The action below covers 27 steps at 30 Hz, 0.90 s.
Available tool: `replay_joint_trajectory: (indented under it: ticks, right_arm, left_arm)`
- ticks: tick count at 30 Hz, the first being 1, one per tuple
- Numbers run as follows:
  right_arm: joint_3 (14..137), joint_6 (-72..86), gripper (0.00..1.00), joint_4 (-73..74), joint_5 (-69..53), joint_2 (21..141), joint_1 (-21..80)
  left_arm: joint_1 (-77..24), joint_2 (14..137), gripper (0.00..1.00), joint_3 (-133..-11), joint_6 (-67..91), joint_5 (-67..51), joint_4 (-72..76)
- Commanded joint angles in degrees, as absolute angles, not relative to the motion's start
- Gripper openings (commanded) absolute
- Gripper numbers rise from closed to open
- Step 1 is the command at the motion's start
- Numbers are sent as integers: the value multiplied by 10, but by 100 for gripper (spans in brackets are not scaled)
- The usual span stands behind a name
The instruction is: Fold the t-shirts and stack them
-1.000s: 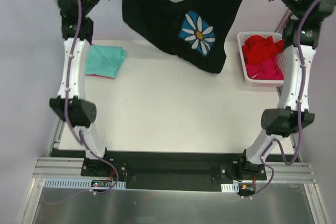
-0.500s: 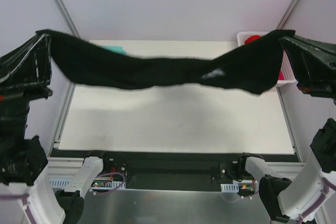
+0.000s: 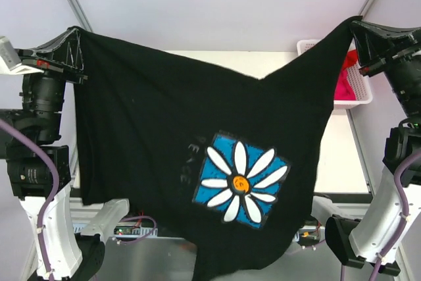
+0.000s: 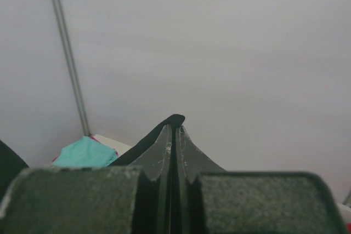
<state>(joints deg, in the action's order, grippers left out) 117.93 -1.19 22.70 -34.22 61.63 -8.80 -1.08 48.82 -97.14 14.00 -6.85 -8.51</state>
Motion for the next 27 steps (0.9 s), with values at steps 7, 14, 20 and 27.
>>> replay_joint_trajectory:
  ticks: [7,14,20,27]
  right_arm:
    - [1218,-106,0,253,-231,651,-95]
    - [1236,-86,1,247,-262,675,-95]
    - [1262,-69,1,236,-278,691,-95]
    - [1240,-2,1,191,-337,670,-96]
  left_arm:
    - [-11,504,0,-963,87,-3,-80]
    - [-11,540,0,-985,99,-16,-79]
    - [-11,562,0,-1007,111,-34,-78]
    - [-12,546,0,-996,134,-54,-92]
